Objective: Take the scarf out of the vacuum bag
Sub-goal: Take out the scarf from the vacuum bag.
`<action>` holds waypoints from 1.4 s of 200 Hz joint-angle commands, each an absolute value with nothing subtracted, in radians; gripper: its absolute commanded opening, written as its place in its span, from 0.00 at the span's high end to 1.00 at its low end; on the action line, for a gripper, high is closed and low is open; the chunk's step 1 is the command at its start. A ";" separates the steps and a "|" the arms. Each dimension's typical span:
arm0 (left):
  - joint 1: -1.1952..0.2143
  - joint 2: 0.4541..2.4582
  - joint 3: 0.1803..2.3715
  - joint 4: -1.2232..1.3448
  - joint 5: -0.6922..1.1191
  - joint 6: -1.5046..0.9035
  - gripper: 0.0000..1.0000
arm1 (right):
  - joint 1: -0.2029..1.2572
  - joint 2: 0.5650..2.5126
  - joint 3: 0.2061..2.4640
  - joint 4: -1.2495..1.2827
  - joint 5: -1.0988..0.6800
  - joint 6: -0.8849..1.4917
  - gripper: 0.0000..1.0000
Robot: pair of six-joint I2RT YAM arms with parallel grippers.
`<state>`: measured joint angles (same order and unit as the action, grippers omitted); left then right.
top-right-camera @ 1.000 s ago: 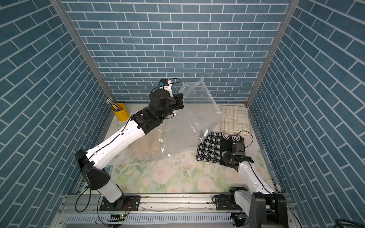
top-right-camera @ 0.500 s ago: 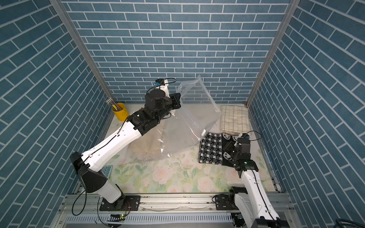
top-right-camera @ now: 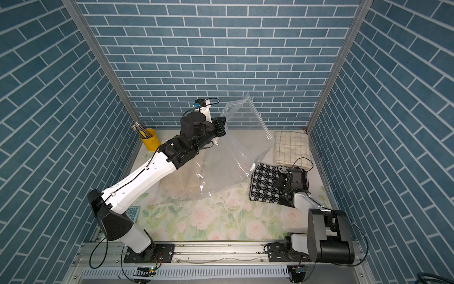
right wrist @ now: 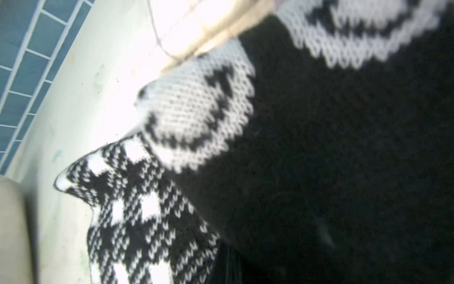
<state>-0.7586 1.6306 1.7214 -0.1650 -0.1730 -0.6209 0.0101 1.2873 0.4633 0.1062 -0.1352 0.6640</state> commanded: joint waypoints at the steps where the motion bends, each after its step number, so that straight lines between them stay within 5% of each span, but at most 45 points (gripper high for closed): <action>1: -0.755 1.609 1.701 -0.104 -0.133 -0.619 1.00 | 0.006 1.210 0.493 0.118 -0.228 0.571 0.95; 24: -0.755 1.611 1.660 -0.043 -0.066 -0.622 1.00 | 0.011 1.128 0.498 0.222 -0.449 0.589 0.91; 47: -0.755 1.637 1.636 -0.012 -0.004 -0.636 1.00 | 0.014 1.027 0.500 0.242 -0.478 0.599 0.87; 104: -0.757 1.690 1.574 0.092 0.120 -0.674 1.00 | 0.090 0.718 0.492 0.195 -0.047 0.517 0.88; 178: -0.771 1.818 1.595 0.152 0.276 -0.681 1.00 | 0.129 0.814 0.467 0.433 -0.107 0.487 0.95; 280: -0.799 1.893 1.603 0.158 0.310 -0.669 1.00 | 0.164 1.104 0.612 0.493 -0.436 0.487 0.93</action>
<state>-0.7925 1.8786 1.5814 0.1287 0.3008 -0.6819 0.1490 1.0584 0.5827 0.4591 -0.3252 0.4919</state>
